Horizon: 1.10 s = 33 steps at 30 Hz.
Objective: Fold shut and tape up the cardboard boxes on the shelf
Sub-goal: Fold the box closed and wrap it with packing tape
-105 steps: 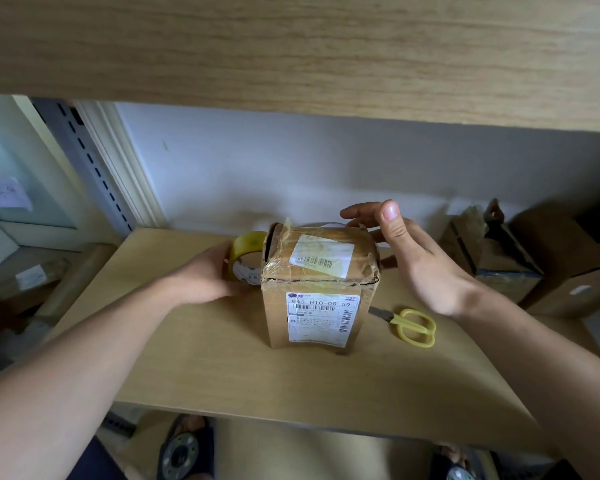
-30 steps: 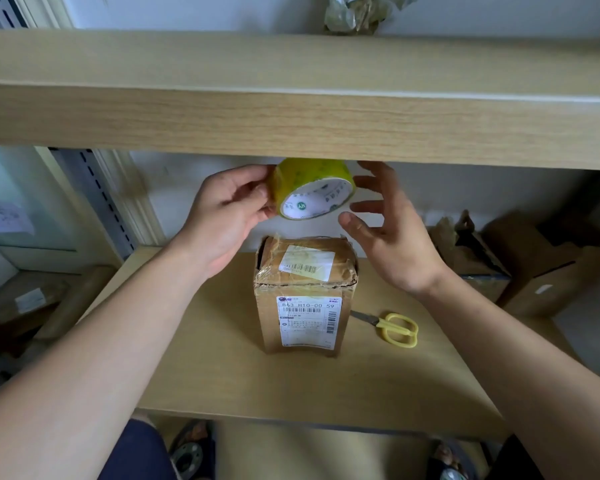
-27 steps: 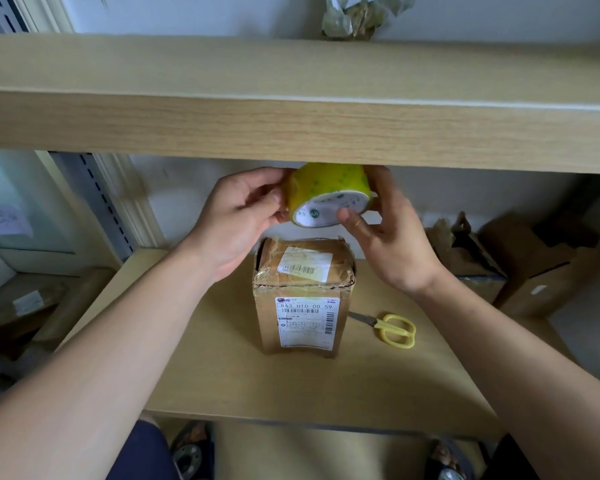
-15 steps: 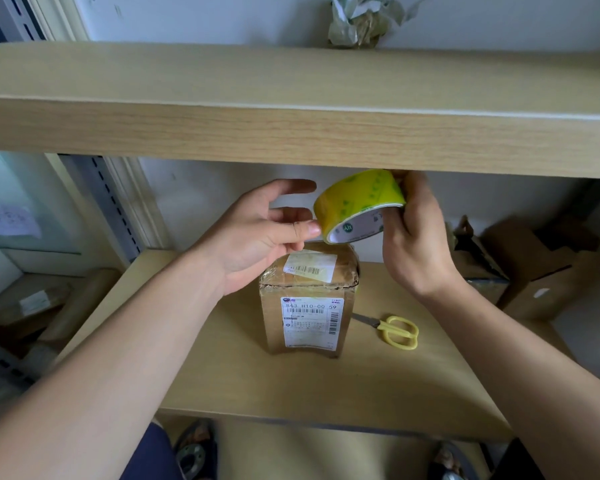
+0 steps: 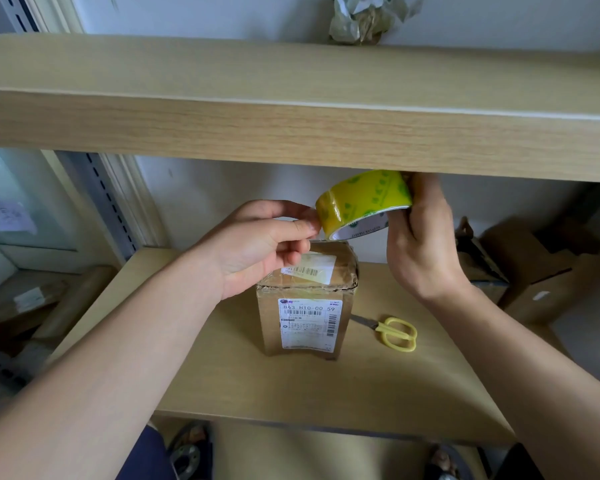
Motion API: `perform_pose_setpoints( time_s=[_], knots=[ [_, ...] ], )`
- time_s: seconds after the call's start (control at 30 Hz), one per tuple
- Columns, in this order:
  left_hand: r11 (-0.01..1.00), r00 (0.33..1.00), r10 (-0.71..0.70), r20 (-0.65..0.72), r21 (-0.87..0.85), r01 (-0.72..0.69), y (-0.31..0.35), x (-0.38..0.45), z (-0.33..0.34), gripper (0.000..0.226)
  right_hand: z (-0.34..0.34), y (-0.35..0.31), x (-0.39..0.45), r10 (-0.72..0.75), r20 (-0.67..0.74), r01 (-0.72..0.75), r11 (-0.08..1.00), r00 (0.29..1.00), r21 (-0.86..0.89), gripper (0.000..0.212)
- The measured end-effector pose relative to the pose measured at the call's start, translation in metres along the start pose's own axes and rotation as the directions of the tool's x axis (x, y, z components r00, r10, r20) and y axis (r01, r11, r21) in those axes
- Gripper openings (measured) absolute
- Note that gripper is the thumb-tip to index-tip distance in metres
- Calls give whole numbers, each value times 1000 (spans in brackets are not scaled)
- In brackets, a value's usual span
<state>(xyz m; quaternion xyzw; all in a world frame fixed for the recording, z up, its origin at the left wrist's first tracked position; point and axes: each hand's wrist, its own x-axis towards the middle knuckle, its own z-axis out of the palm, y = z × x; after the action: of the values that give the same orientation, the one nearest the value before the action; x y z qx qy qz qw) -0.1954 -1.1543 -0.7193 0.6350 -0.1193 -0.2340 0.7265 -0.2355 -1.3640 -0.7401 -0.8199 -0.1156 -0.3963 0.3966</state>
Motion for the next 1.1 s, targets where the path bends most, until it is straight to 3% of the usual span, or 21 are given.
perform_pose_setpoints(
  time_s=[0.1,0.43,0.63,0.77,1.1],
  knots=[
    [1000,1000,11,-10,5,-11,1,-1,2,13,-1,-1,0,-23,-4,23,999,1000,-24,26],
    [969,997,33,-63,248,-16,3,-5,4,13,1,0,0,-37,18,38,997,999,-69,38],
    [955,1000,15,-12,297,-11,7,-9,2,29,0,0,1,-19,39,22,996,999,-84,28],
    [945,1000,-2,-11,328,5,12,-14,-3,28,-2,-1,0,-92,93,106,981,991,-162,26],
    [949,996,-83,-16,304,84,19,-26,-20,28,-20,2,5,-93,242,165,941,966,-295,53]
  ],
)
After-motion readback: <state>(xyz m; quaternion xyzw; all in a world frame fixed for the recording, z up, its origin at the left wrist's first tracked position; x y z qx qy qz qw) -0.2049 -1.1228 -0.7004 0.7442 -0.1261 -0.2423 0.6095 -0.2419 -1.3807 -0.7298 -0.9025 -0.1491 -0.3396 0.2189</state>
